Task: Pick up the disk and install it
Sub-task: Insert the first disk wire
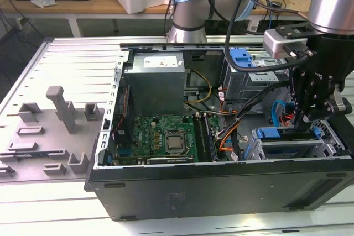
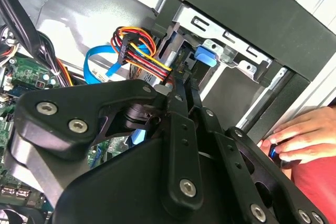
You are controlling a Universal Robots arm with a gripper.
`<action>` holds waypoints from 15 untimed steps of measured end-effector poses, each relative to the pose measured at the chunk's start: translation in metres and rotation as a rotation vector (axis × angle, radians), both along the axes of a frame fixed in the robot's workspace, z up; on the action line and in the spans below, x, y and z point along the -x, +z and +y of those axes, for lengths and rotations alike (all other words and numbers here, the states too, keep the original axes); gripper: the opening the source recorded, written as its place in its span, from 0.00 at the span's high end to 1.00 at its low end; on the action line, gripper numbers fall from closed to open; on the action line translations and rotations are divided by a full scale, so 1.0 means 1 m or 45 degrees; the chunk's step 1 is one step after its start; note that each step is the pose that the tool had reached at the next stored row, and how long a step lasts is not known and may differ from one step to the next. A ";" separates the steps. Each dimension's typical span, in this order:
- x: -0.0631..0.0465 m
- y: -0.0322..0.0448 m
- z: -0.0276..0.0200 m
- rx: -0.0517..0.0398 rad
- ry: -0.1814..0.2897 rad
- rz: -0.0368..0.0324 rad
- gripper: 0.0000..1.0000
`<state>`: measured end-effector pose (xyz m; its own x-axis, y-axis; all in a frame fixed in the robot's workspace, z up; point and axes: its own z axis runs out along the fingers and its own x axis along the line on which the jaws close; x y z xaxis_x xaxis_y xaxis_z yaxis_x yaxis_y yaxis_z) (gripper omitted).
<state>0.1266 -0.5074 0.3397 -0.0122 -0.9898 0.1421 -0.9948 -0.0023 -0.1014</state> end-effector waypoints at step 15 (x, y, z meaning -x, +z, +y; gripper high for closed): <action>0.000 -0.0021 0.0000 0.000 0.001 0.0001 0.83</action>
<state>0.1270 -0.5074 0.3376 -0.0114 -0.9897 0.1425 -0.9948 -0.0031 -0.1014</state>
